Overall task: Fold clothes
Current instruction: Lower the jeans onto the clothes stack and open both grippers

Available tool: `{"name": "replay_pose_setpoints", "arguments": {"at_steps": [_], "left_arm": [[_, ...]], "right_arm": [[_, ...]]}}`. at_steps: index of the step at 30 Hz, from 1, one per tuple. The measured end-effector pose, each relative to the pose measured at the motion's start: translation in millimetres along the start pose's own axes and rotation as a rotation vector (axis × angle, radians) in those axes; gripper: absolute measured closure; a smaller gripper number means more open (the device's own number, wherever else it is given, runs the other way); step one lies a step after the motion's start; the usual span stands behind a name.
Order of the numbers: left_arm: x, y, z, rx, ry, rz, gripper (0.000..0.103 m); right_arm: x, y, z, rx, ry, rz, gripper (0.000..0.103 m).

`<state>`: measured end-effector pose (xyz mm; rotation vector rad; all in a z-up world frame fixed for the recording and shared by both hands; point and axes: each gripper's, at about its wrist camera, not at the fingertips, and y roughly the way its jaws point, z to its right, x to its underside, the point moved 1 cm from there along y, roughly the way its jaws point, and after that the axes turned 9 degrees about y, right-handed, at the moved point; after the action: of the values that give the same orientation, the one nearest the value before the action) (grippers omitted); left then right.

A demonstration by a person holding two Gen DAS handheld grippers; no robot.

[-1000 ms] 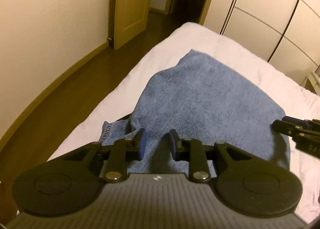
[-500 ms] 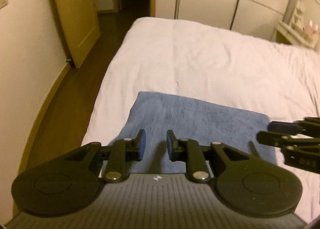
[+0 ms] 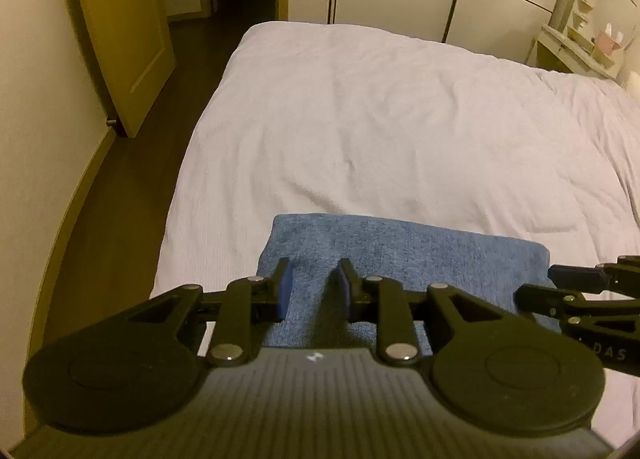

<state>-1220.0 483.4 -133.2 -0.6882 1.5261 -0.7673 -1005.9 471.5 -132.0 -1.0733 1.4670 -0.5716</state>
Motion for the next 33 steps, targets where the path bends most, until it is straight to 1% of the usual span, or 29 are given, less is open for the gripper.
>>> {"name": "replay_pose_setpoints", "arguments": {"at_steps": [5,8,10,11,12,14,17,19,22,24,26,28,31,33], "left_arm": [[5,9,-2,-0.008,-0.021,0.002,0.078],[4,4,1,-0.022,-0.036,0.001,0.078],[3,-5,4,-0.046,-0.033,-0.003,0.078],[4,-12,6,-0.059,-0.034,-0.01,0.078],[4,-19,7,-0.072,-0.046,-0.026,0.078],[6,-34,7,-0.105,-0.08,-0.068,0.078],[16,-62,14,-0.192,-0.123,-0.126,0.079],[27,-79,22,-0.212,-0.153,-0.149,0.079],[48,-96,36,-0.223,-0.205,-0.182,0.078],[62,-98,46,-0.245,-0.217,-0.206,0.077],[74,-91,55,-0.252,-0.226,-0.234,0.073],[83,-87,62,-0.291,-0.218,-0.229,0.072],[85,-93,68,-0.326,-0.251,-0.234,0.071],[86,-107,74,-0.342,-0.282,-0.229,0.069]], "right_arm": [[0,13,-2,0.009,-0.004,-0.021,0.059],[-3,19,2,-0.004,-0.004,-0.043,0.059],[-9,15,8,-0.044,0.011,-0.066,0.058],[-11,12,12,-0.077,0.019,-0.07,0.055],[-11,7,17,-0.115,0.027,-0.067,0.052],[-9,-8,24,-0.164,0.033,-0.038,0.052],[-1,-35,26,-0.195,-0.004,0.012,0.052],[9,-53,24,-0.216,-0.04,0.032,0.052],[30,-71,18,-0.24,-0.11,0.029,0.053],[45,-73,11,-0.239,-0.16,0.012,0.053],[60,-64,4,-0.218,-0.203,-0.025,0.053],[72,-51,0,-0.196,-0.248,-0.047,0.052],[75,-47,3,-0.213,-0.256,-0.069,0.051],[71,-59,9,-0.244,-0.237,-0.055,0.052]]}}
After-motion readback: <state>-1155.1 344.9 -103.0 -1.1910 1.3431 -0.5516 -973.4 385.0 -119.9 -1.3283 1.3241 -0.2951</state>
